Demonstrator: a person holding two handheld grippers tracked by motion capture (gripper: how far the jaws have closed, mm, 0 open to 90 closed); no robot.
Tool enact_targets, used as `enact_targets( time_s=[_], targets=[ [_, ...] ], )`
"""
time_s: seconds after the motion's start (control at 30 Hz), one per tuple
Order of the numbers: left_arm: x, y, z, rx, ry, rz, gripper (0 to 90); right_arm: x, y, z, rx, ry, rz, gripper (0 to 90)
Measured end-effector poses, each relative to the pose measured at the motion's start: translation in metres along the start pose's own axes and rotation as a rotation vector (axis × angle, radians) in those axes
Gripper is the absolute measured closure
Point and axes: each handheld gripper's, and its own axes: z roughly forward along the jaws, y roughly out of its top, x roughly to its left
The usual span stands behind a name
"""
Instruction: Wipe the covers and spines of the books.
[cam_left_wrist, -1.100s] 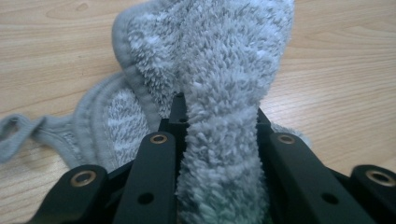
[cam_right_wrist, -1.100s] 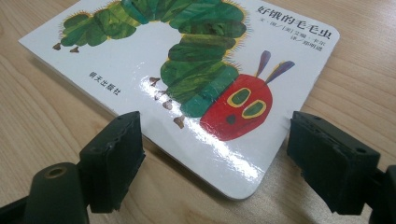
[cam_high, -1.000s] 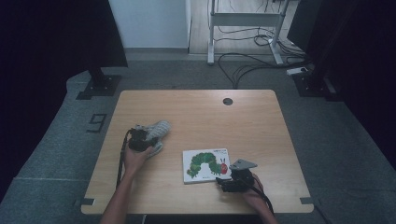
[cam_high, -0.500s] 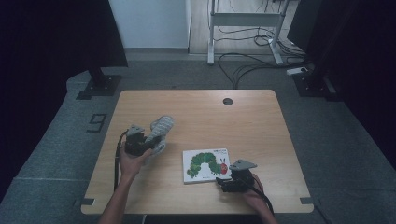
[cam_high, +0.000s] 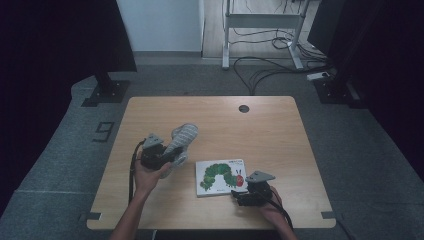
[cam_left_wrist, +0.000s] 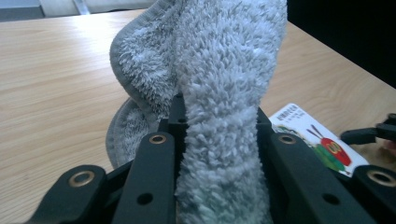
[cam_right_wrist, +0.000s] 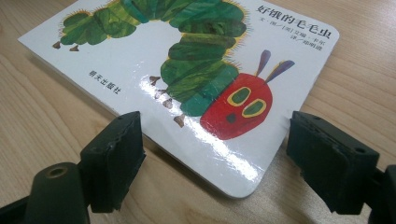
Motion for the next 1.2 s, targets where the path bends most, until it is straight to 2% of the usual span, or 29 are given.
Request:
enact_targets(
  time_s=[0.07, 0.13, 0.17, 0.2, 0.43, 0.47, 0.53, 0.6, 0.63, 0.67, 0.7, 0.77, 0.87, 0.9, 0.93, 1.03, 1.2],
  targets=[
    [-0.002, 0.001, 0.001, 0.001, -0.005, 0.004, 72.1, 0.0, 0.0, 0.0, 0.001, 0.0, 0.001, 18.3],
    [-0.01, 0.001, 0.004, 0.006, -0.019, 0.019, 72.1, 0.0, 0.0, 0.0, 0.001, 0.0, 0.001, 18.3],
    [-0.019, 0.001, 0.009, 0.012, -0.034, 0.03, 72.1, 0.0, 0.0, 0.0, 0.001, 0.0, 0.001, 18.3],
    [-0.019, 0.001, 0.009, 0.012, -0.034, 0.03, 72.1, 0.0, 0.0, 0.0, 0.001, 0.0, 0.001, 18.3],
    [-0.051, 0.002, 0.035, 0.053, -0.09, 0.073, 72.1, 0.0, 0.0, 0.0, 0.0, -0.001, 0.001, 18.3],
    [-0.051, 0.002, 0.035, 0.053, -0.09, 0.073, 72.1, 0.0, 0.0, 0.0, 0.0, -0.001, 0.001, 18.3],
    [-0.066, 0.002, 0.046, 0.071, -0.101, 0.092, 72.1, 0.0, 0.0, 0.0, 0.0, -0.001, -0.003, 18.3],
    [-0.07, 0.001, 0.05, 0.077, -0.104, 0.099, 72.1, 0.0, 0.0, 0.0, 0.0, -0.002, -0.004, 18.3],
    [-0.084, 0.001, 0.06, 0.092, -0.12, 0.116, 72.1, 0.0, 0.0, 0.0, 0.002, -0.002, -0.003, 18.3],
    [-0.084, 0.001, 0.06, 0.092, -0.12, 0.116, 72.0, 0.0, 0.0, 0.0, 0.002, -0.002, -0.003, 18.3],
    [-0.095, 0.001, 0.07, 0.11, -0.126, 0.137, 72.1, 0.0, 0.0, 0.0, 0.001, -0.004, -0.007, 18.4],
    [-0.104, 0.0, 0.08, 0.127, -0.131, 0.146, 72.0, 0.001, 0.0, 0.0, 0.003, -0.004, -0.005, 18.5],
    [-0.11, -0.001, 0.089, 0.14, -0.14, 0.144, 72.0, 0.001, 0.0, 0.0, 0.003, -0.004, -0.006, 18.5],
    [-0.116, -0.003, 0.099, 0.161, -0.142, 0.153, 72.0, 0.001, 0.0, 0.0, 0.003, -0.004, -0.008, 18.7],
    [-0.116, -0.003, 0.099, 0.161, -0.142, 0.153, 71.9, 0.001, 0.0, 0.0, 0.003, -0.004, -0.008, 18.7],
    [-0.126, -0.009, 0.117, 0.195, -0.146, 0.159, 71.9, 0.001, -0.001, -0.001, 0.002, -0.008, -0.005, 19.0],
    [-0.131, -0.014, 0.13, 0.226, -0.141, 0.169, 71.6, 0.001, -0.001, -0.001, 0.003, -0.007, -0.006, 19.0]
  ],
)
